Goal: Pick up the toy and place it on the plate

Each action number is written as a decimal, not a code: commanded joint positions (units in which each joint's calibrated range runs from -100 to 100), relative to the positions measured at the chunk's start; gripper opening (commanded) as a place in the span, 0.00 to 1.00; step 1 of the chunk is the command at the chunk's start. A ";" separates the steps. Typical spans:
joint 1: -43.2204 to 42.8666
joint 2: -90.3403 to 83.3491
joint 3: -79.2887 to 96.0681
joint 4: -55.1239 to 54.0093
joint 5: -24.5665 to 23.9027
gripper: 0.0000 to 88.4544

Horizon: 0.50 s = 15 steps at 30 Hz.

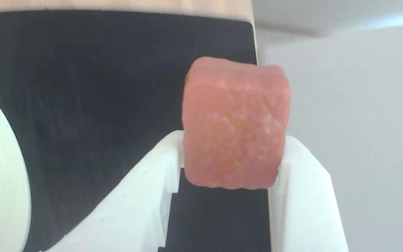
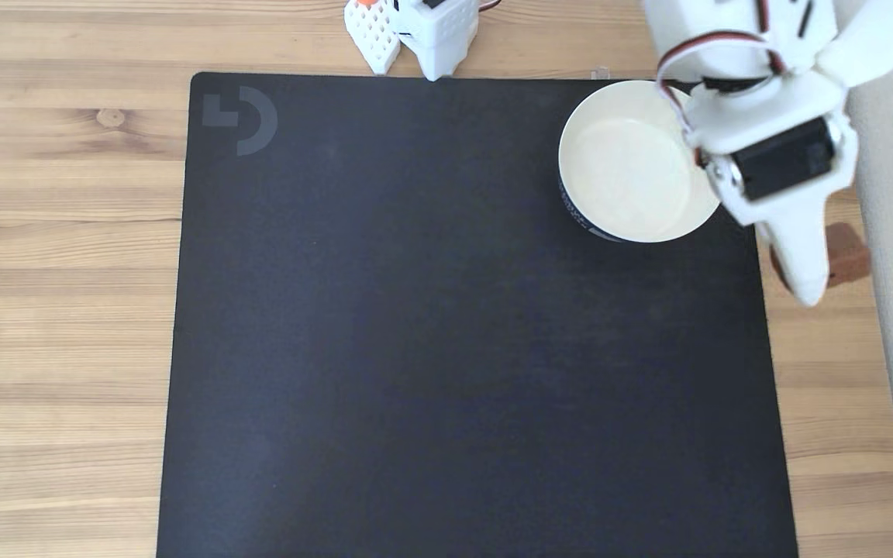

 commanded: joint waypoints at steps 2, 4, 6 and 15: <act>-5.54 -7.89 9.67 -2.03 -0.69 0.03; -6.21 -9.48 12.65 -2.03 -0.69 0.03; -6.80 -11.81 16.34 -2.37 -0.69 0.03; -12.90 -26.90 36.98 -1.86 -0.64 0.03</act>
